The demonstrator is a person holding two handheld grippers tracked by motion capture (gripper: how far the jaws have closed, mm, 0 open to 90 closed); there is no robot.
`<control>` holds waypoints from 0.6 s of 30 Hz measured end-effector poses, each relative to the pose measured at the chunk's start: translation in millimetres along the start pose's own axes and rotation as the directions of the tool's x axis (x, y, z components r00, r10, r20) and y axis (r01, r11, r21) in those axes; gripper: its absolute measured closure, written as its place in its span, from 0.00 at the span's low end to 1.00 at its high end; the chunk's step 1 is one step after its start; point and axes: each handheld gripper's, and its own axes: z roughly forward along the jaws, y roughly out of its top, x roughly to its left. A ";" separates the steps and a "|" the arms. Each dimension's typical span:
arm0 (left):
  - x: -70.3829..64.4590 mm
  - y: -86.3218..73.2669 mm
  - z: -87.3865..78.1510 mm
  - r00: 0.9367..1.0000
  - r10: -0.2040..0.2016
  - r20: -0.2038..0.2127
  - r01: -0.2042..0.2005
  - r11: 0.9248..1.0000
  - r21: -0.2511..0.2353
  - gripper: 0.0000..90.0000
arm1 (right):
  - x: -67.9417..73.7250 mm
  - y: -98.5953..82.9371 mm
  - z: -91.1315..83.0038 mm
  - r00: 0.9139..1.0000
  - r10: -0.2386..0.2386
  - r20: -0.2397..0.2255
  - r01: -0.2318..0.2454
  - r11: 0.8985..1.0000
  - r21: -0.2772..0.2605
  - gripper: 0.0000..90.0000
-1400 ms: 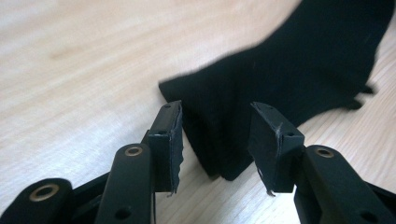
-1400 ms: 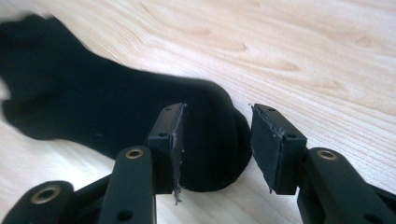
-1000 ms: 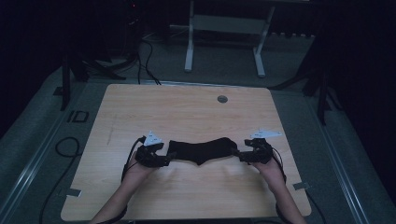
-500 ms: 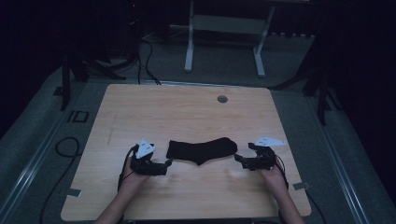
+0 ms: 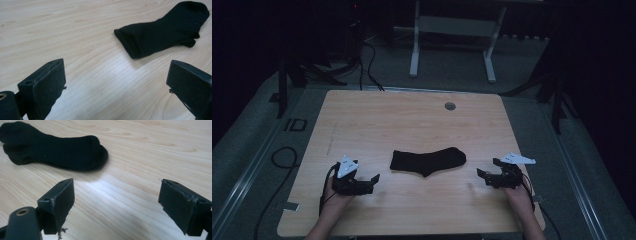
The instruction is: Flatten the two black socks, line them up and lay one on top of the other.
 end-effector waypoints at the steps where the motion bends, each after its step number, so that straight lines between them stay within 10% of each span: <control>1: 0.8 -2.6 -4.0 1.000 -0.006 0.004 0.006 1.000 -0.004 0.03 | -1.4 -1.9 -2.2 1.000 0.009 0.001 -0.009 1.000 -0.001 0.15; 18: 12.8 -30.1 -40.8 0.999 -0.043 -0.028 0.042 0.999 -0.026 0.03 | -16.7 -35.2 -41.4 0.991 0.076 0.110 -0.072 0.997 -0.043 0.15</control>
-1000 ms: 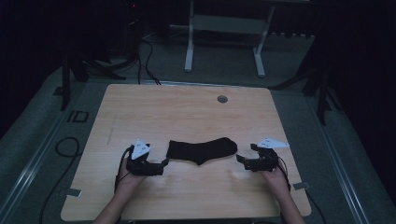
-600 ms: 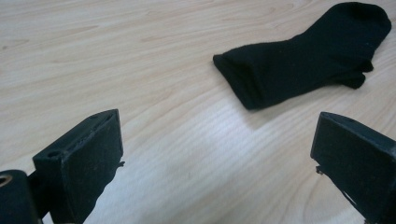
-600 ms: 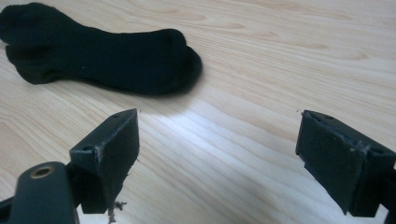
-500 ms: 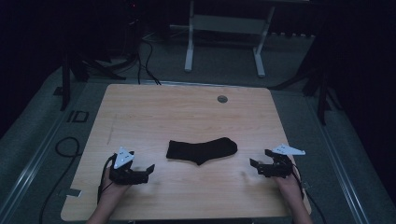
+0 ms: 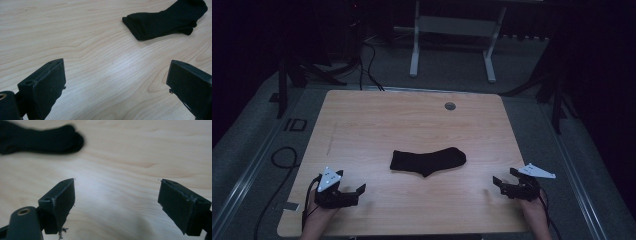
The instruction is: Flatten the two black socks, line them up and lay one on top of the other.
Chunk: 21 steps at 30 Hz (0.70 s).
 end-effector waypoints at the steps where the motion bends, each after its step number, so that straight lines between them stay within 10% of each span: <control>1: 1.4 -2.0 -2.6 1.000 -0.003 -0.002 0.003 1.000 -0.006 0.03 | -2.0 -0.9 -2.5 1.000 0.017 0.004 -0.017 1.000 -0.016 0.15; 21: 25.5 -18.4 -27.5 0.992 -0.077 -0.095 0.070 0.995 -0.068 0.03 | -0.7 -12.4 -18.1 0.995 0.034 0.089 -0.031 0.999 -0.039 0.15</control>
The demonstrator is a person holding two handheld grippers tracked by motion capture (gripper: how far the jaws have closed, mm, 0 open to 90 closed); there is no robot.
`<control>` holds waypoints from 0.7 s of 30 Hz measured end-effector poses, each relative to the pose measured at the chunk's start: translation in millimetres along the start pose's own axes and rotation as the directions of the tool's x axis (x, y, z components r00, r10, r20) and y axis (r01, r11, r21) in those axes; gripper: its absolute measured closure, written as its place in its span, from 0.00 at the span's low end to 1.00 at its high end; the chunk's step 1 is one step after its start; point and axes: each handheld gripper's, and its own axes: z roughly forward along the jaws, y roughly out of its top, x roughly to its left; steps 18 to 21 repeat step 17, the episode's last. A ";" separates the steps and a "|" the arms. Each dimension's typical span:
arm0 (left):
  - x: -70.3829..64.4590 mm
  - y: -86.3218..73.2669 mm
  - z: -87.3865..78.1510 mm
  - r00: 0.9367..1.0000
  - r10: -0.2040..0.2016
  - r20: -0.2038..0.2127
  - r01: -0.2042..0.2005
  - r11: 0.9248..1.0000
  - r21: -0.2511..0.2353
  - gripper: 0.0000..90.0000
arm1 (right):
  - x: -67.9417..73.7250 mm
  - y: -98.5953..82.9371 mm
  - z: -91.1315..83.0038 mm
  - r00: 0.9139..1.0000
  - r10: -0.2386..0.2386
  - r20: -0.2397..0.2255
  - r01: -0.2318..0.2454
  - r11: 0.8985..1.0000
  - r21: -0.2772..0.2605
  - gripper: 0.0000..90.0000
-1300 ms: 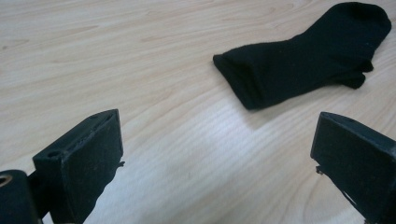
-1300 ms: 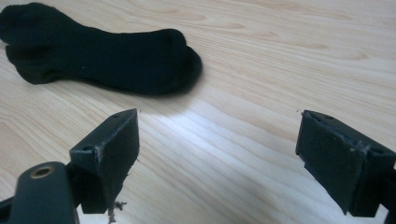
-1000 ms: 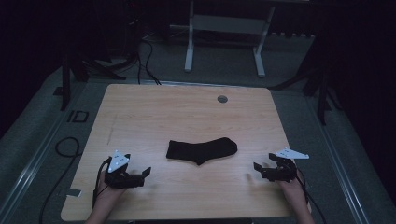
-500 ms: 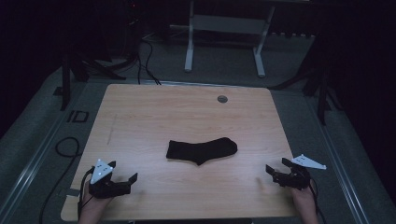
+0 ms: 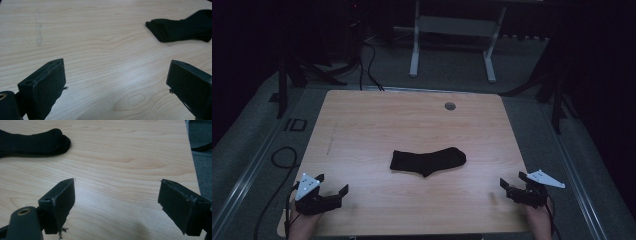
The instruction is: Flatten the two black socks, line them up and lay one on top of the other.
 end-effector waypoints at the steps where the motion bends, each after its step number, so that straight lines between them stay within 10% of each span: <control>1: 0.6 -0.2 -0.5 1.000 0.001 0.003 -0.001 1.000 0.000 0.03 | 0.6 -0.1 -0.2 1.000 -0.005 0.015 0.006 1.000 -0.006 0.15; 21: 8.7 0.0 -5.3 1.000 -0.020 -0.020 0.020 0.999 -0.030 0.03 | -0.5 -0.6 -1.6 0.999 0.002 0.047 -0.001 1.000 -0.018 0.15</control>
